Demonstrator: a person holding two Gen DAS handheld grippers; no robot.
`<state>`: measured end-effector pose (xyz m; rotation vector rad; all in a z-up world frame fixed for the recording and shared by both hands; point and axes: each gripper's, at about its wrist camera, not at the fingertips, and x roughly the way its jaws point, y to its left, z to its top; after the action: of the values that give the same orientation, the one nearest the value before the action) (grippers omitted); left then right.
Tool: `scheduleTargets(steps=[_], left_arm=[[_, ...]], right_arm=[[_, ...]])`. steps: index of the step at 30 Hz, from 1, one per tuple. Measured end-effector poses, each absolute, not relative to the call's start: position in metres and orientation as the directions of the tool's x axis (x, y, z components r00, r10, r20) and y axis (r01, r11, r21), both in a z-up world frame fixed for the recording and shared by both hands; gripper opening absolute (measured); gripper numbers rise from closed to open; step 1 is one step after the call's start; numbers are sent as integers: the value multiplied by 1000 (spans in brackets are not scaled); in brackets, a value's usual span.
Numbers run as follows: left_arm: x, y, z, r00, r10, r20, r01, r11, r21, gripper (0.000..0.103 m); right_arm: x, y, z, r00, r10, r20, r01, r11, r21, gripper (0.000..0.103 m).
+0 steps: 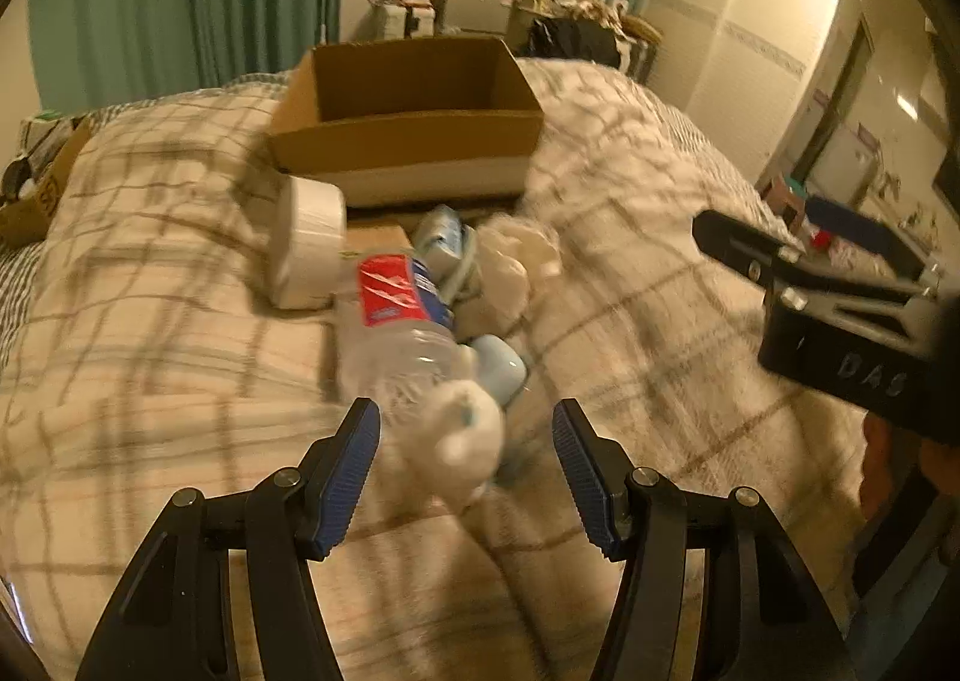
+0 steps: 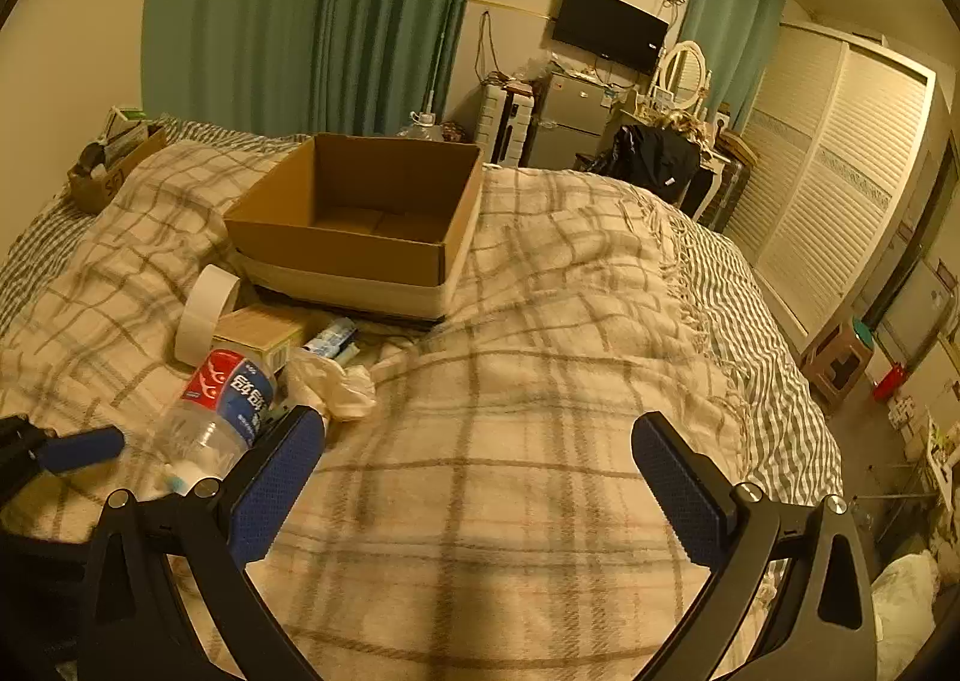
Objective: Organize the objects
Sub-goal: 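Grasp the white toy figure with the left gripper and lift it, then carry the white toy figure with the left gripper while the right gripper grasps the clear bottle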
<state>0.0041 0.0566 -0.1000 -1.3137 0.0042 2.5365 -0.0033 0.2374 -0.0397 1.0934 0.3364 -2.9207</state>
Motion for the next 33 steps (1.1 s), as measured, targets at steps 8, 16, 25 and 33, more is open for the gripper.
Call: scheduleTargets(steps=[8,16,25,33], left_arm=[[-12,70,-123,-520,201,-830,-243,-967,-82,39],[2,24,-56,-679,184,-711,-164,-982,-97,39],[-6,-39,-48,-734,50,-678,-14,-998,-58,39],[-10,-59,-62,-732,47,-680,6,-997,-75,39]], right_arm=[[-2,246,-42,-753,56,-655,75,-983,-170,102],[5,224,-35,-760,25,-649,116,-978,-174,103],[-22,148,-75,-614,-75,-786,234,-968,-90,102],[-52,110,-117,-503,-135,-853,264,-965,-3,78]])
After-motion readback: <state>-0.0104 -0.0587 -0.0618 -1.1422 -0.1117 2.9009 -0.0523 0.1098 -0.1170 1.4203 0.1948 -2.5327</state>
